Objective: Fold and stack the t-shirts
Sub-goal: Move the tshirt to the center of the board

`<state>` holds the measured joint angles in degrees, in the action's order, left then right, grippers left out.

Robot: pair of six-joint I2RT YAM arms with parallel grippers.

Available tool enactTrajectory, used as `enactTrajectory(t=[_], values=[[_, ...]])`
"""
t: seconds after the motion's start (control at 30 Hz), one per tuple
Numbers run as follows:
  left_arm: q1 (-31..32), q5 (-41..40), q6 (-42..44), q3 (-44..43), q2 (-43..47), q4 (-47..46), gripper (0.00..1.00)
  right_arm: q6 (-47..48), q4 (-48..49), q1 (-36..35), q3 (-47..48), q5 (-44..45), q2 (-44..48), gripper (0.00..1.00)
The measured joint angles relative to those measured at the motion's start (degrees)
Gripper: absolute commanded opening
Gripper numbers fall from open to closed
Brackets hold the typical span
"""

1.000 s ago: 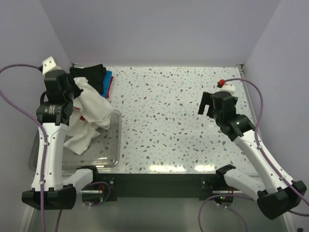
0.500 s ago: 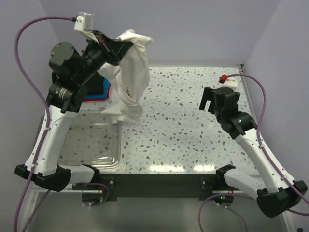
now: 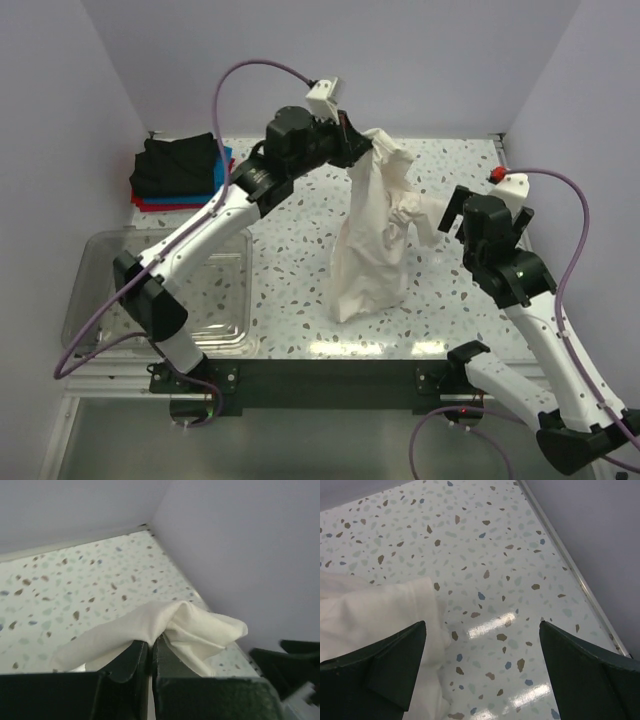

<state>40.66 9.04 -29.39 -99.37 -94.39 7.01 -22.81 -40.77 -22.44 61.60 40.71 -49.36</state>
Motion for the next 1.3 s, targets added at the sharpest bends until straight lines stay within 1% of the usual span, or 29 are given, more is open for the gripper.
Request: enactTrajectory(t=[0.03, 0.1, 0.13, 0.17, 0.2, 0.27, 0.37, 0.47, 0.6, 0.67, 0.8, 0.87, 1.07, 1.27, 1.3], values=[[0.04, -3.21, -0.07, 0.26, -2.19, 1.11, 0.0, -0.57, -0.96, 0.02, 0.02, 0.59, 0.07, 0.98], [0.0, -9.46, -0.11, 0.13, -6.58, 3.45, 0.19, -1.46, -2.64, 0.0, 0.02, 0.96, -0.04, 0.95], [-0.07, -13.0, -0.33, -0.7, -9.53, 5.79, 0.34, -1.86, -3.3, 0.02, 0.02, 0.61, -0.26, 0.91], [-0.11, -15.23, -0.24, -1.22, -11.67, 7.06, 0.64, -2.08, -3.74, 0.0, 0.02, 0.17, -0.57, 0.89], [-0.13, -17.49, -0.04, -2.45, -14.43, 9.2, 0.74, -2.38, -4.02, 0.0, 0.0, -0.66, -0.98, 0.85], [-0.28, -20.74, -0.72, -4.76, -19.12, 12.96, 0.88, -2.86, -4.22, 0.04, -0.2, -3.43, -1.84, 0.81], [-0.39, -23.74, -1.33, -5.73, -22.01, 17.55, 0.96, -3.56, -3.63, -0.74, -1.51, -8.66, -3.65, 0.8], [-0.46, -26.64, -1.4, -2.73, -20.39, 19.1, 1.0, -4.7, -2.86, -4.94, -3.41, -12.7, -5.66, 0.8], [-1.79, -27.87, -2.01, 5.09, -14.05, 20.04, 1.0, -6.14, -1.25, -14.32, -5.05, -16.63, -9.09, 0.8], [-4.37, -27.34, -3.13, 10.16, -10.05, 19.89, 1.0, -7.04, 0.37, -19.02, -5.81, -18.23, -11.67, 0.8], [-11.85, -28.09, -3.52, 21.4, -1.42, 19.96, 1.0, -8.68, 3.15, -25.88, -6.93, -20.63, -17.51, 0.8], [-13.46, -28.74, -3.3, 25.03, 2.03, 20.5, 1.0, -9.81, 5.29, -28.7, -7.06, -21.92, -20.83, 0.8], [-11.87, -28.3, -3.02, 29.64, 8.57, 21.53, 1.0, -13.22, 11.63, -35.26, -8.44, -25.33, -29.66, 0.79], [-11.72, -27.21, -4.7, 34.82, 13.4, 22.56, 1.0, -15.13, 12.66, -40.28, -8.48, -25.51, -36.65, 0.78], [-11.72, -27.15, -5.01, 35.41, 13.9, 22.77, 1.0, -15.28, 12.66, -40.63, -8.48, -25.42, -37.44, 0.76]])
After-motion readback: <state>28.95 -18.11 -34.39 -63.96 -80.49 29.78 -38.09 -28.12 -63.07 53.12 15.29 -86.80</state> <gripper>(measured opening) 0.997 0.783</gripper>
